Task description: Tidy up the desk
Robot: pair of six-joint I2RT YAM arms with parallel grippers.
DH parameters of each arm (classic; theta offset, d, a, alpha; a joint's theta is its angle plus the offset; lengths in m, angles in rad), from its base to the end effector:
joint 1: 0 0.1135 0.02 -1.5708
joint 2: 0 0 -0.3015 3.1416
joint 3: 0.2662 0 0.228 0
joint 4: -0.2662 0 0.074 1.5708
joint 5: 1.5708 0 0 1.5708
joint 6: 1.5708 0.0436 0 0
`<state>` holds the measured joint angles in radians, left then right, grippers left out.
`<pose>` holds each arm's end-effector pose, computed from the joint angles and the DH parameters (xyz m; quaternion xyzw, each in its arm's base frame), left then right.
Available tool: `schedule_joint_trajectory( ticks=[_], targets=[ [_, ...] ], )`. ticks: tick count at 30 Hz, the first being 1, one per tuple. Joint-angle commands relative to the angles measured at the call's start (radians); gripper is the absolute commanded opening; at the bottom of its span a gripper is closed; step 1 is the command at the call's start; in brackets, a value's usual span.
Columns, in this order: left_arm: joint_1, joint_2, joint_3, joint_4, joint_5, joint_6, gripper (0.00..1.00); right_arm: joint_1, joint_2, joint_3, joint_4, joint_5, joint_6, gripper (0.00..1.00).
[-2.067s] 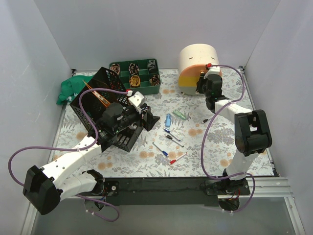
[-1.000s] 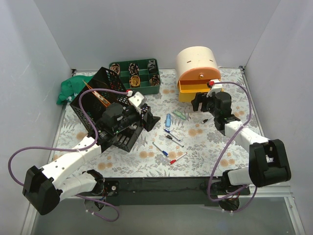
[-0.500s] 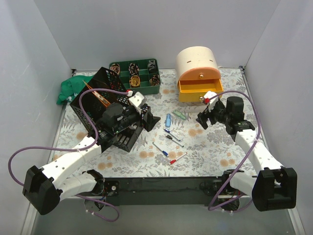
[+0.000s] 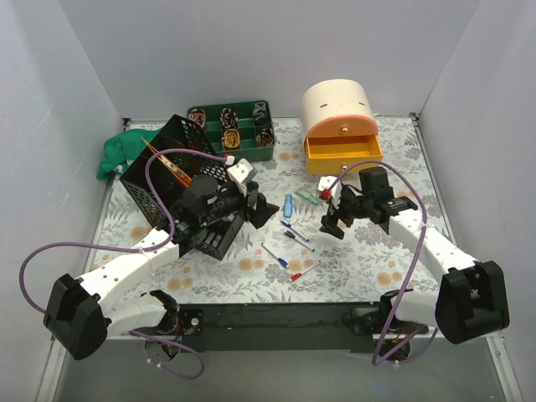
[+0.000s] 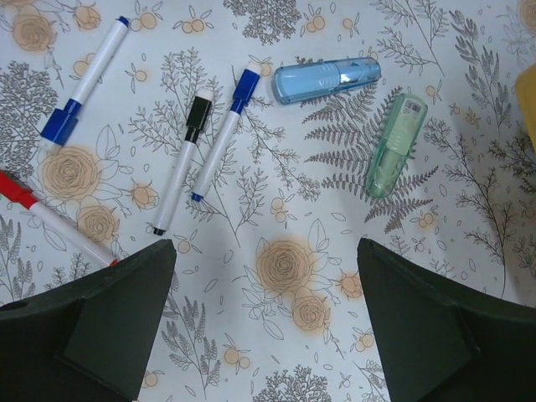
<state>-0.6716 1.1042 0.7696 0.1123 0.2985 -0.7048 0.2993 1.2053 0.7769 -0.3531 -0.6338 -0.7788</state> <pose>0.1679 -0.1498 0.3417 0.0800 0.7739 -0.4818 0.4031 0.1976 0.0880 0.2814 -0.5531 0.6913 0.1927 0.4232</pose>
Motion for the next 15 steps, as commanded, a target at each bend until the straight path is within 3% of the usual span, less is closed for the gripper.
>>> schedule_joint_trajectory(
  ticks=[1, 8, 15],
  targets=[
    [-0.006, -0.009, 0.040, -0.006, 0.007, 0.005, 0.98, 0.078, 0.055, 0.068, 0.087, 0.167, 0.081, 0.97],
    [-0.006, -0.020, 0.036, -0.010, -0.015, 0.022, 0.98, 0.205, 0.243, 0.136, 0.240, 0.483, 0.302, 0.84],
    [-0.006, -0.029, 0.039, -0.013, -0.018, 0.030, 0.98, 0.247, 0.362, 0.183, 0.318, 0.595, 0.329, 0.75]
  ],
)
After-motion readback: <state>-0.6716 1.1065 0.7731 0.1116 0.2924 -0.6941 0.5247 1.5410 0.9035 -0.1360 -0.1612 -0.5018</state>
